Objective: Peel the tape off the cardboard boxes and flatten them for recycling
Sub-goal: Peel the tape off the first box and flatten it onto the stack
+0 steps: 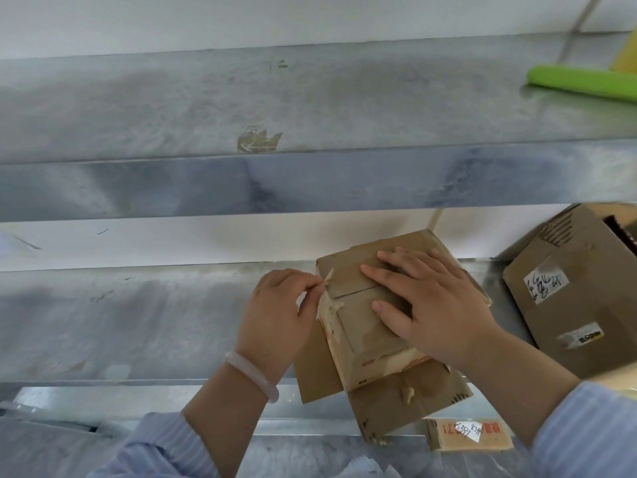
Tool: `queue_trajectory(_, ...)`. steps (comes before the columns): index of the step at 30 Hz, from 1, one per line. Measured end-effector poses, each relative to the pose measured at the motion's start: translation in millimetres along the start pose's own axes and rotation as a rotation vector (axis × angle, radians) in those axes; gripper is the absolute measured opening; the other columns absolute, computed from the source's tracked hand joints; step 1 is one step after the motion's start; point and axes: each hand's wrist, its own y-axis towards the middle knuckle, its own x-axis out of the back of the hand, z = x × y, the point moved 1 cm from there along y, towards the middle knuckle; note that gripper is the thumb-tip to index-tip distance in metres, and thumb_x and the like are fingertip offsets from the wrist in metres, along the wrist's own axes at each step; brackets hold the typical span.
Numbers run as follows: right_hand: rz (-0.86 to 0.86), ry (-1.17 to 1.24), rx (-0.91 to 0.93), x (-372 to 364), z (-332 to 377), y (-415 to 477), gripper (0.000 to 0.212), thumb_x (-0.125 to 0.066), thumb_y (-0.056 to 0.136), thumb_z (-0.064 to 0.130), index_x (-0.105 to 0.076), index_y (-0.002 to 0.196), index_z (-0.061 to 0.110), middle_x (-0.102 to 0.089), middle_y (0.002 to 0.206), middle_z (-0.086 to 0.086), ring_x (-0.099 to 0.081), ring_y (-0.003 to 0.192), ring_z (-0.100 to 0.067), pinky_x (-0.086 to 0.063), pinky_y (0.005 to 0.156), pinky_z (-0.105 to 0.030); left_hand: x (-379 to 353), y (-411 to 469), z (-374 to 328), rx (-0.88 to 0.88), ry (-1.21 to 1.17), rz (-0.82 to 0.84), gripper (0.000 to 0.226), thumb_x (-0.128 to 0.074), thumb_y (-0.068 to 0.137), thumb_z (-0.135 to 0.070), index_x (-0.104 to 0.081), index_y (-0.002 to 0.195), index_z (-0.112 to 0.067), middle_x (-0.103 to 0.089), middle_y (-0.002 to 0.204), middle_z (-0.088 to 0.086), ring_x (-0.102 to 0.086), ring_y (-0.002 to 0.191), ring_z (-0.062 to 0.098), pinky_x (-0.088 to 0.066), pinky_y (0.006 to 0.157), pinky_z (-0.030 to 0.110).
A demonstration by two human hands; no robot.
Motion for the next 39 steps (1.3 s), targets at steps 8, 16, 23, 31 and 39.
queue_trajectory(8,-0.003,0.027,0.016,0.3,5.3,-3.8,0.058,-0.024,0.086,0.068,-0.04,0.139,0.052,-0.035,0.149,0.023,-0.023,0.142,-0.002,-0.003,0.118,-0.03,2.2,4.3,6.8,0.529,-0.663,0.374,0.02,-0.048,0.096,-0.002,-0.062,0.08,-0.005,-0.061,0.081,0.006,-0.058,0.082,0.014,-0.052,0.085,0.032)
queue_trajectory(16,-0.007,0.016,0.002,-0.1,9.7,0.2,0.059,-0.021,0.085,0.068,-0.038,0.14,0.052,-0.035,0.15,0.021,-0.024,0.141,-0.004,-0.008,0.12,-0.034,-2.7,1.6,15.4,0.843,-0.923,0.263,0.016,-0.067,0.088,-0.014,-0.059,0.101,-0.011,-0.07,0.081,0.012,-0.067,0.08,0.024,-0.057,0.086,0.045)
queue_trajectory(23,-0.001,0.003,-0.01,-0.2,9.1,-0.2,0.06,-0.02,0.086,0.069,-0.036,0.141,0.053,-0.033,0.151,0.023,-0.021,0.142,-0.003,-0.006,0.12,-0.032,-17.1,-14.6,13.3,0.966,-1.175,0.158,0.029,-0.047,0.1,-0.027,-0.068,0.1,-0.006,-0.073,0.092,0.008,-0.07,0.086,0.019,-0.056,0.077,0.036)
queue_trajectory(31,0.01,-0.011,-0.011,-0.4,9.8,0.5,0.059,-0.02,0.086,0.068,-0.037,0.141,0.051,-0.034,0.151,0.021,-0.024,0.142,-0.004,-0.012,0.121,-0.037,-28.3,-45.4,0.6,0.781,-0.742,0.18,0.027,-0.066,0.091,-0.027,-0.069,0.117,-0.028,-0.074,0.099,-0.008,-0.069,0.094,0.01,-0.055,0.089,0.038)
queue_trajectory(39,0.006,-0.015,-0.01,-0.2,10.4,0.2,0.059,-0.02,0.087,0.067,-0.038,0.14,0.051,-0.034,0.151,0.021,-0.024,0.142,-0.003,-0.011,0.121,-0.035,-33.3,-41.0,6.4,0.952,-0.92,0.065,0.017,-0.072,0.085,-0.008,-0.064,0.098,-0.016,-0.074,0.087,0.002,-0.071,0.088,0.025,-0.059,0.076,0.036)
